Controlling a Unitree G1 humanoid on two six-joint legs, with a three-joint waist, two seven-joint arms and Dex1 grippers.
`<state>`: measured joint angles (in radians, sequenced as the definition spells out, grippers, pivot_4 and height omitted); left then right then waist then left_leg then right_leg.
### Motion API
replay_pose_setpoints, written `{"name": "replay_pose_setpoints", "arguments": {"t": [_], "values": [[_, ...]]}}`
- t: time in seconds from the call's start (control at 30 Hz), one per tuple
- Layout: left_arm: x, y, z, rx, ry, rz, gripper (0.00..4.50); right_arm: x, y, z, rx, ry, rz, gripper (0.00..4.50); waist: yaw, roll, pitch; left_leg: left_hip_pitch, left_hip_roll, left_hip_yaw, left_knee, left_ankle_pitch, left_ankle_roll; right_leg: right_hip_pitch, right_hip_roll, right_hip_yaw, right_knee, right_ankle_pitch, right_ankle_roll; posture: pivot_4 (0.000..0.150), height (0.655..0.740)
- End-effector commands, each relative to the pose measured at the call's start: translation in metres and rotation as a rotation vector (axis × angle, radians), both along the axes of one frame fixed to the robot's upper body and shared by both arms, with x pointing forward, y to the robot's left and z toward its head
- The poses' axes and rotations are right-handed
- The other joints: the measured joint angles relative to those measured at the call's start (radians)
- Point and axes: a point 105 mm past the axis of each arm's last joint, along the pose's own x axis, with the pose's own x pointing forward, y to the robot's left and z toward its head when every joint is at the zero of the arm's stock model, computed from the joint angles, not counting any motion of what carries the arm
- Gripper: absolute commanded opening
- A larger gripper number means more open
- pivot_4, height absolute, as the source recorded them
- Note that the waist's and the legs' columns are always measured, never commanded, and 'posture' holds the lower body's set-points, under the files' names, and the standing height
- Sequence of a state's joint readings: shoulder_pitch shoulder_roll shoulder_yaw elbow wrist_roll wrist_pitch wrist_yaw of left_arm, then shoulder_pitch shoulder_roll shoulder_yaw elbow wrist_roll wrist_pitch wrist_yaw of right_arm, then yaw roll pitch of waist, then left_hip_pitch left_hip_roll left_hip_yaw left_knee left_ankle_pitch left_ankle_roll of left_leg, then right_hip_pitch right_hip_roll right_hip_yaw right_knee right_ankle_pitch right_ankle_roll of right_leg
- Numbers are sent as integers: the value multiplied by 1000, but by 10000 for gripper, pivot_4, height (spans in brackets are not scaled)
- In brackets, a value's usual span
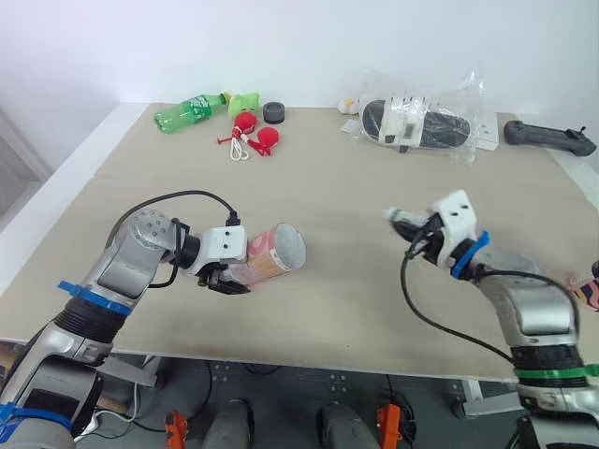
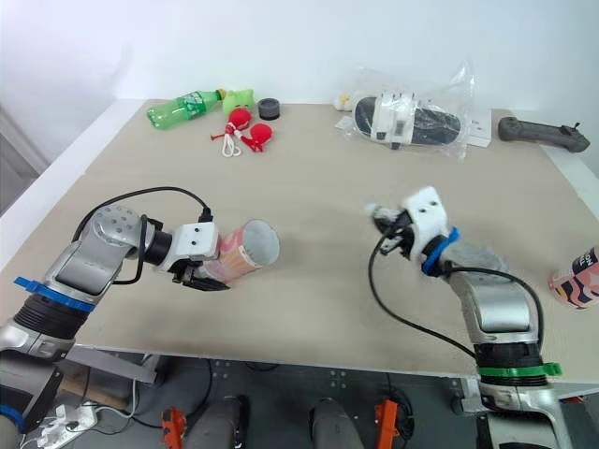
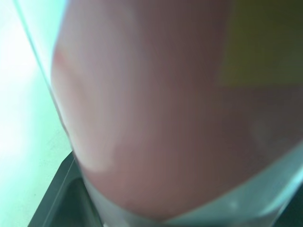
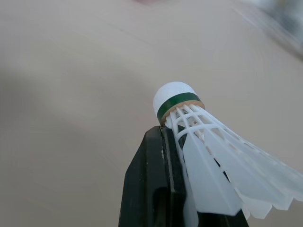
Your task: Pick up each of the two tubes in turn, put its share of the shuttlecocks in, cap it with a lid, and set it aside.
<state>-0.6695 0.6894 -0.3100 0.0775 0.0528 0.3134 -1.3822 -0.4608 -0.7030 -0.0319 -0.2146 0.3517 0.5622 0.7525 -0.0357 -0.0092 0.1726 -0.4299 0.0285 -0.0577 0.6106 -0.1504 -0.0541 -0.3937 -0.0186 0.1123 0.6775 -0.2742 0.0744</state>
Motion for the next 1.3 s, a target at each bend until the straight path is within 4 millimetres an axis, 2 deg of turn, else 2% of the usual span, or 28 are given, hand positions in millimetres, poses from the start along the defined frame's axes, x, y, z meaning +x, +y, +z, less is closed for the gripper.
{"name": "replay_pose_setpoints", "arguments": {"t": [0.03,0.13,0.27,0.47,0.7,0.93,1.0,1.03,1.17,1.27,1.3], "values": [[-8,-8,-18,11,65,-33,28707,-36,56,50,-109,-123,308,518,-1,0,0,0,0,1,0,0,0,-1,-1,0,0,-1,-2,1500,7400],[-8,-8,-18,10,64,-33,28707,-49,82,55,-198,-148,430,518,1,-4,-1,1,1,0,0,0,0,2,-1,-3,-1,-3,-5,1500,7400],[-8,-9,-18,7,60,-30,28707,-60,105,41,-323,-144,536,518,3,-4,-1,-2,-1,0,0,0,0,2,-5,-5,-3,-5,-4,1500,7400],[-9,-8,-18,3,58,-20,28707,-56,113,23,-415,-143,550,518,6,-4,-1,-3,-1,0,0,0,0,1,-5,-6,-3,-4,-3,1500,7400],[-10,-8,-18,0,58,-12,28707,-66,132,31,-356,-158,635,518,6,-4,-1,-2,-1,0,0,0,0,1,-5,-7,-3,-4,-3,1500,7400],[-9,-9,-18,-2,56,-10,28707,-73,127,48,-321,-173,647,32056,8,-4,-1,-3,-1,-1,0,0,0,1,-5,-7,-3,-3,0,1500,7400],[-9,-9,-18,-3,55,-10,28707,-74,122,55,-313,-174,644,42457,9,-4,-1,-3,-1,-1,-1,0,0,1,-5,-8,-3,-3,0,1500,7400],[-9,-9,-18,-3,55,-10,28707,-74,118,59,-305,-172,642,44838,9,-4,-1,-2,-1,-1,-1,0,0,1,-5,-8,-3,-3,0,1500,7400],[-8,-9,-18,-4,52,-8,28707,-78,108,74,-260,-146,657,44838,10,-4,-1,-2,-1,-1,-1,0,0,2,-5,-8,-3,-3,0,1500,7400],[-9,-9,-18,-5,51,-8,28707,-74,105,76,-245,-135,652,36695,10,-4,-1,-2,-1,0,-1,0,0,2,-5,-8,-3,-4,-3,1500,7400],[-9,-9,-18,-5,52,-8,28707,-69,104,75,-254,-132,641,32720,10,-4,-1,-2,-1,0,-1,0,0,2,-5,-7,-3,-4,-3,1500,7400]]}}
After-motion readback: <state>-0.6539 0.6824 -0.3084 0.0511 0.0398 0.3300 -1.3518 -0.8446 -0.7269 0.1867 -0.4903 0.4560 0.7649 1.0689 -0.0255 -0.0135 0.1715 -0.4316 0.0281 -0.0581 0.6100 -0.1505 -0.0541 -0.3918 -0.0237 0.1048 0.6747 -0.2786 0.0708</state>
